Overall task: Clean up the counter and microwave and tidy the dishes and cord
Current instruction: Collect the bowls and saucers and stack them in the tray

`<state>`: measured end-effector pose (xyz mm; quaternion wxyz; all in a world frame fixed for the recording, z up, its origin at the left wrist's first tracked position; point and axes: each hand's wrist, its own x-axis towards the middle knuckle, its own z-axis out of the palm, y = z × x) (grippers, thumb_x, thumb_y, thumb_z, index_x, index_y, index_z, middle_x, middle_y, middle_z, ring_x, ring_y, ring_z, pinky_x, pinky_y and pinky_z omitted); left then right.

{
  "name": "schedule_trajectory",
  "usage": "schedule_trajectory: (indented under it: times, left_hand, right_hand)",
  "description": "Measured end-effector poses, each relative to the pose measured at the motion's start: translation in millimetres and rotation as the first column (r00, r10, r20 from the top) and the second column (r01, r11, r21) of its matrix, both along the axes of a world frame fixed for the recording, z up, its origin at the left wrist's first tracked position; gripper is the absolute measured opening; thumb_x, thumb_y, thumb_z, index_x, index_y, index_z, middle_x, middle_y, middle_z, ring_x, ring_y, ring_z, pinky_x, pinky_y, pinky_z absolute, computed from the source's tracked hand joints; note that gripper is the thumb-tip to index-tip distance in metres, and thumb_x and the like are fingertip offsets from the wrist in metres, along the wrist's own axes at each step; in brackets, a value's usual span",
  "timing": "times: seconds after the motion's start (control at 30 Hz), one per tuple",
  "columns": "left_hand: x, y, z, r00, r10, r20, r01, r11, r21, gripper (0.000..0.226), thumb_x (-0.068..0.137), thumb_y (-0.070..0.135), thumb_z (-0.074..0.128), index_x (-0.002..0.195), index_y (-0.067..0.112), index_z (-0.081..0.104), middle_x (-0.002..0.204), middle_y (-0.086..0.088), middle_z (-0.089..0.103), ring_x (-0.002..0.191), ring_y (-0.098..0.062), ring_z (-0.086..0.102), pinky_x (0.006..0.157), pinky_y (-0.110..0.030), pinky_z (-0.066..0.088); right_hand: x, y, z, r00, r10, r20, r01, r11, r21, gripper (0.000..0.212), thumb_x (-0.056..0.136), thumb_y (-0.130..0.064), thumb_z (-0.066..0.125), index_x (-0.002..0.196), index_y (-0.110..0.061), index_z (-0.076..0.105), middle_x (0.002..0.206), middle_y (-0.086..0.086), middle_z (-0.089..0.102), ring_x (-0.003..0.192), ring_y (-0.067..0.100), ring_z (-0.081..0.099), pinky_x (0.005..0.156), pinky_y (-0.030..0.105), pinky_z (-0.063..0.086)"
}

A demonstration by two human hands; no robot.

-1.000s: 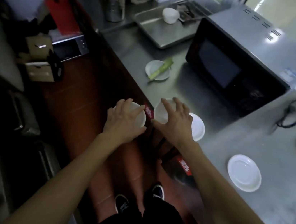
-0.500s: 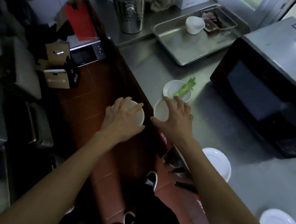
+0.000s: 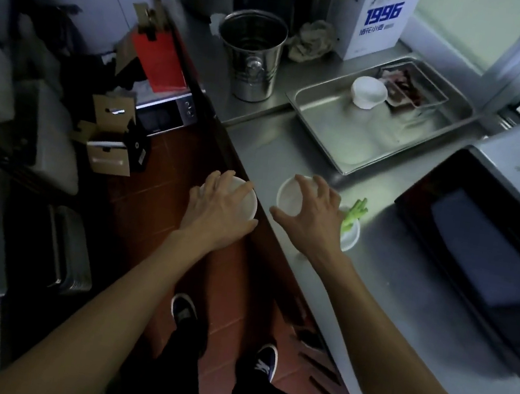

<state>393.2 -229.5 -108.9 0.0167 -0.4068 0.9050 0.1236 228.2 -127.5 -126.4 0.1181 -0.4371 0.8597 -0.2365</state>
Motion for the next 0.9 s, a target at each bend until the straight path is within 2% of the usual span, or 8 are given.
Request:
schedule_trajectory:
  times: [0.23, 0.37, 0.6, 0.9]
  left_hand:
    - [-5.3, -105.2, -14.3, 0.996, -0.084, -0.042, 0.084, 0.996, 0.005, 0.071, 0.080, 0.063, 0.058, 0.143, 0.039, 0.033, 0.154, 0.000, 0.023, 0.143, -0.027, 0.018, 0.110, -0.054, 0.029]
    - [-6.3, -159.8, -15.3, 0.985, -0.147, -0.086, 0.148, 0.989, 0.005, 0.077, 0.078, 0.065, 0.057, 0.145, 0.037, 0.030, 0.151, 0.000, 0.026, 0.141, -0.026, 0.022, 0.105, -0.054, 0.033]
    - [-40.9, -218.0, -21.6, 0.930, -0.358, -0.079, 0.355, 0.934, -0.050, 0.075, 0.072, 0.063, 0.059, 0.138, 0.034, 0.039, 0.145, -0.004, 0.034, 0.136, -0.028, 0.029, 0.099, -0.053, 0.038]
    - [-137.6, -243.1, -31.7, 0.860, -0.508, -0.049, 0.510, 0.859, 0.035, 0.081, 0.081, 0.065, 0.058, 0.151, 0.040, 0.024, 0.159, -0.001, 0.017, 0.148, -0.026, 0.012, 0.114, -0.052, 0.023]
  right_hand:
    - [4.2, -80.3, -2.4, 0.995, -0.071, -0.072, 0.073, 0.997, 0.027, 0.077, 0.075, -0.058, 0.072, 0.141, -0.032, 0.040, 0.150, 0.001, 0.034, 0.136, 0.034, 0.031, 0.105, 0.051, 0.034]
    - [10.9, -120.3, 2.1, 0.975, -0.193, -0.109, 0.199, 0.979, 0.051, 0.074, 0.076, -0.060, 0.070, 0.139, -0.035, 0.039, 0.152, -0.001, 0.031, 0.137, 0.033, 0.028, 0.105, 0.052, 0.033]
    - [4.6, -154.9, 7.6, 0.932, -0.342, -0.120, 0.349, 0.936, 0.042, 0.080, 0.071, -0.061, 0.072, 0.140, -0.036, 0.041, 0.152, -0.001, 0.034, 0.137, 0.034, 0.031, 0.106, 0.054, 0.034]
    - [-57.7, -161.4, -4.1, 0.880, -0.470, -0.073, 0.475, 0.876, 0.080, 0.082, 0.075, -0.060, 0.073, 0.144, -0.035, 0.037, 0.157, 0.003, 0.027, 0.142, 0.035, 0.024, 0.110, 0.057, 0.032]
